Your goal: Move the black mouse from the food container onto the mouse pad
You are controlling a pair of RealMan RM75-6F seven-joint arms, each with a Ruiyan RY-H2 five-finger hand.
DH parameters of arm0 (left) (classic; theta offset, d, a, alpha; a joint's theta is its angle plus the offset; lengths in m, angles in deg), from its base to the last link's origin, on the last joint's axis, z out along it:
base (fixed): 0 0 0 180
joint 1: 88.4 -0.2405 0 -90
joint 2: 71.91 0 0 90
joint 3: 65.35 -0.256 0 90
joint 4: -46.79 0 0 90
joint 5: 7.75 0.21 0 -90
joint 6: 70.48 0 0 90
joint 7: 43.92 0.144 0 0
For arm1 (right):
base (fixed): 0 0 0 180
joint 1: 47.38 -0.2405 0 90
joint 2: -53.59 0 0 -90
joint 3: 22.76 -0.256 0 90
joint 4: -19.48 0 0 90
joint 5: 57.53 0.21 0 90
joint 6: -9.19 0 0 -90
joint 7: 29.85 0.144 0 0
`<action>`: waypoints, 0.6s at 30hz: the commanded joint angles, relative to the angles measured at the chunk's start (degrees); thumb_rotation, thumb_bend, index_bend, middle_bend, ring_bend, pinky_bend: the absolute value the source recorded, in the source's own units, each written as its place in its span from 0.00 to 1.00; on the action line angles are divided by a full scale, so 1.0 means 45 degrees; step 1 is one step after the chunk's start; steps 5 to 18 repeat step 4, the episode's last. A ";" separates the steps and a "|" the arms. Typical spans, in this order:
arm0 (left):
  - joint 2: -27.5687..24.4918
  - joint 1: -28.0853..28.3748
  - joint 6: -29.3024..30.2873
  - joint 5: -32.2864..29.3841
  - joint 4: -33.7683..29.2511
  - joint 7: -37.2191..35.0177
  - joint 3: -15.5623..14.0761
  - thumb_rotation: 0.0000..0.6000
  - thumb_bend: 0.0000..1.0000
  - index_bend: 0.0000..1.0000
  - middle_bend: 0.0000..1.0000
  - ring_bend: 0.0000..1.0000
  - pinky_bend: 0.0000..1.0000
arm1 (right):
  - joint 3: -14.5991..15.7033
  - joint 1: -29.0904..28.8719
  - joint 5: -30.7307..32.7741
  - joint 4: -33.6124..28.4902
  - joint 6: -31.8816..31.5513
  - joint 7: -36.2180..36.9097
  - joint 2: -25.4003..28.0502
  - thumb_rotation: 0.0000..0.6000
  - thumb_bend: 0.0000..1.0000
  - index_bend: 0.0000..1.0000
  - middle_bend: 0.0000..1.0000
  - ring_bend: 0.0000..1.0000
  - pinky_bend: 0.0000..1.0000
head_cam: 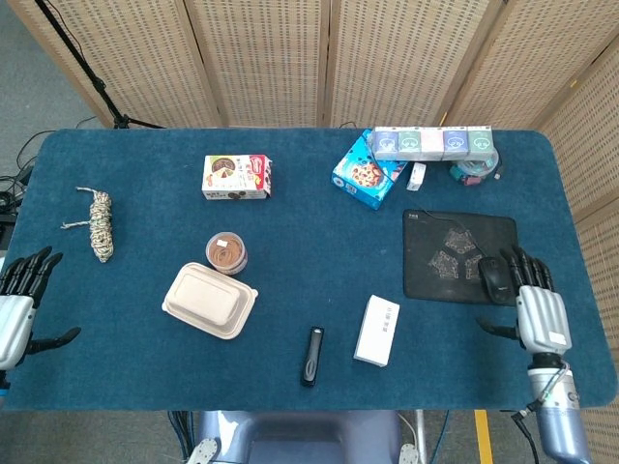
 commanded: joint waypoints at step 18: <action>0.0333 -0.0438 0.0568 0.0289 0.0624 0.0005 -0.0229 1.00 0.02 0.00 0.00 0.00 0.00 | 0.1705 0.1661 -0.2333 0.1424 -0.0999 0.2467 0.1404 1.00 0.00 0.00 0.00 0.00 0.00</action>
